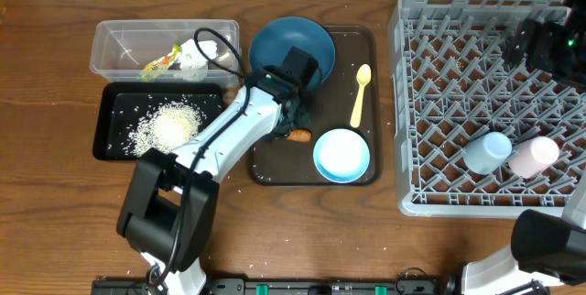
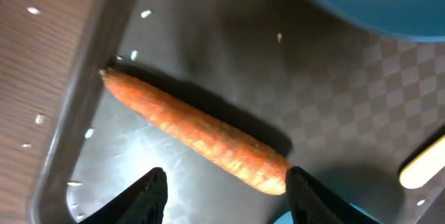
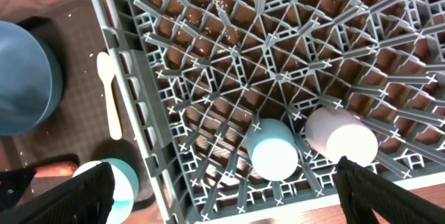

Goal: Sort waste into correct bins and load items into the dishwasher rack
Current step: 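Grasp the orange carrot on the brown tray with the left gripper, then carry the carrot left and lower it onto the black rice tray, then move the left gripper back to the light-blue bowl on the brown tray, then grasp the rim of the light-blue bowl with the left gripper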

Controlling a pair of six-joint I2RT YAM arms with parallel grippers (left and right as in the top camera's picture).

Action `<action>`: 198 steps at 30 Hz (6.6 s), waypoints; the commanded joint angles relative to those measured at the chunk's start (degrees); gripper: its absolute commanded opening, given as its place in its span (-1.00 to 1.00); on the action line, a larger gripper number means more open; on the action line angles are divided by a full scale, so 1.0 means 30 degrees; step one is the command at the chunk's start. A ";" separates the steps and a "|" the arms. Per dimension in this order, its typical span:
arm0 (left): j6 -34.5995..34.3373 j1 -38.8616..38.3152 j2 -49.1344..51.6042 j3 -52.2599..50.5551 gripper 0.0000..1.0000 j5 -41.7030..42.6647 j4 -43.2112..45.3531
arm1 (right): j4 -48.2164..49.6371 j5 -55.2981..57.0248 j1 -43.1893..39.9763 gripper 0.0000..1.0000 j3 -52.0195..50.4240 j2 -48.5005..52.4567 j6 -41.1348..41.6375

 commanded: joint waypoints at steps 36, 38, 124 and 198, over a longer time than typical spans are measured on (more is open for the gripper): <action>0.3759 0.0408 0.1166 -0.1333 -0.55 0.4116 0.1851 | -0.0117 0.0066 -0.0015 0.98 -0.0080 0.0087 -0.0146; 0.5056 0.0481 0.0714 -0.1326 -0.55 0.4109 0.1770 | -0.0124 0.0066 -0.0015 0.98 -0.0080 0.0087 -0.0146; 1.4331 0.7257 -0.8371 -0.0692 0.58 0.5464 -0.0335 | 0.0131 -0.0743 0.0219 0.98 -0.0080 0.0087 -0.0138; 1.3828 -0.2069 0.0780 -0.1217 -0.70 0.4466 0.1020 | 0.0168 -0.0656 0.1370 0.98 -0.0080 0.0087 -0.0452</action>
